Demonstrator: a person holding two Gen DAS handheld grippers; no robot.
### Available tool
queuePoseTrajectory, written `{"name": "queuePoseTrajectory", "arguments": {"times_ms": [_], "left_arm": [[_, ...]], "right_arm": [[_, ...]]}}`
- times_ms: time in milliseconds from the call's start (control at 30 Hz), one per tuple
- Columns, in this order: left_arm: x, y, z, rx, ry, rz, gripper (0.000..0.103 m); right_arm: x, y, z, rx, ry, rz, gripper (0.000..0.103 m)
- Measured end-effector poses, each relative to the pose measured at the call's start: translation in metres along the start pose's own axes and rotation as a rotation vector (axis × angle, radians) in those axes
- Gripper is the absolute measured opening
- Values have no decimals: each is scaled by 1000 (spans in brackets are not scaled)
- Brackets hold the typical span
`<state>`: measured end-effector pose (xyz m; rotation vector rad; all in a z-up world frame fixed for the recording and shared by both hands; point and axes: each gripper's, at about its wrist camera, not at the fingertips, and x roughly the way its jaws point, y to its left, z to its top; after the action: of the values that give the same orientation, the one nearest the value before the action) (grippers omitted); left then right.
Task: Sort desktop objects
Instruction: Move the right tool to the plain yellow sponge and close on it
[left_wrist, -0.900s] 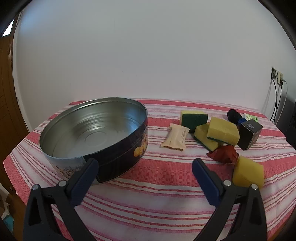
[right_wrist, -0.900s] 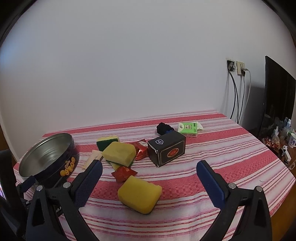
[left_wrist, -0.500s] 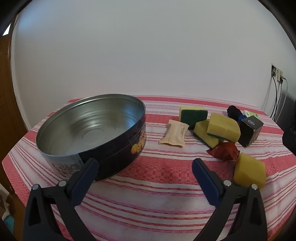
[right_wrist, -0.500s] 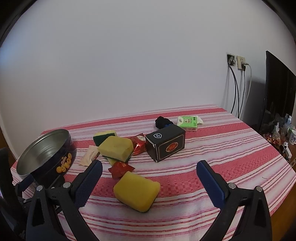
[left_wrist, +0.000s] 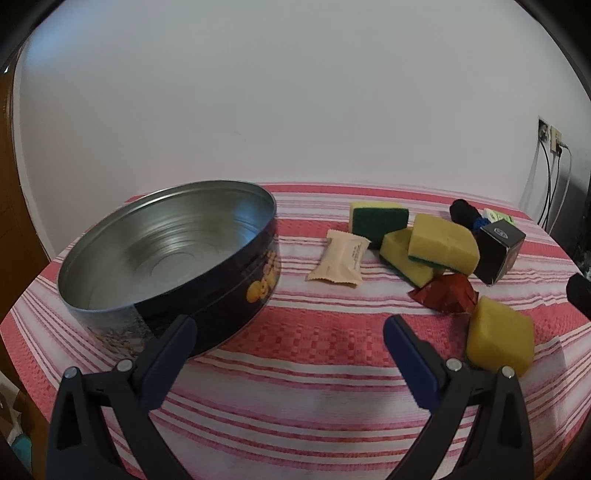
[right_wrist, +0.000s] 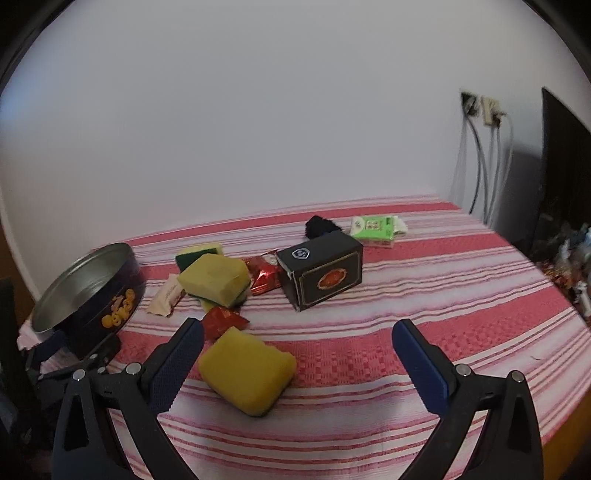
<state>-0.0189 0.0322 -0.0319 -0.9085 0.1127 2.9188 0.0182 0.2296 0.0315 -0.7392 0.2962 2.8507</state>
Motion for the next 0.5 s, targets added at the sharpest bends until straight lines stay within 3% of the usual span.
{"name": "queuePoseTrajectory", "arguments": {"times_ms": [133, 367, 500], "left_arm": [[4, -4, 0, 26, 14, -14, 102], [1, -4, 5, 47, -15, -20, 102], [-1, 1, 11, 32, -21, -33, 102]], "right_arm": [[6, -1, -1, -29, 11, 103, 102], [27, 42, -3, -335, 102, 136, 97], [53, 49, -3, -430, 172, 125, 97]]}}
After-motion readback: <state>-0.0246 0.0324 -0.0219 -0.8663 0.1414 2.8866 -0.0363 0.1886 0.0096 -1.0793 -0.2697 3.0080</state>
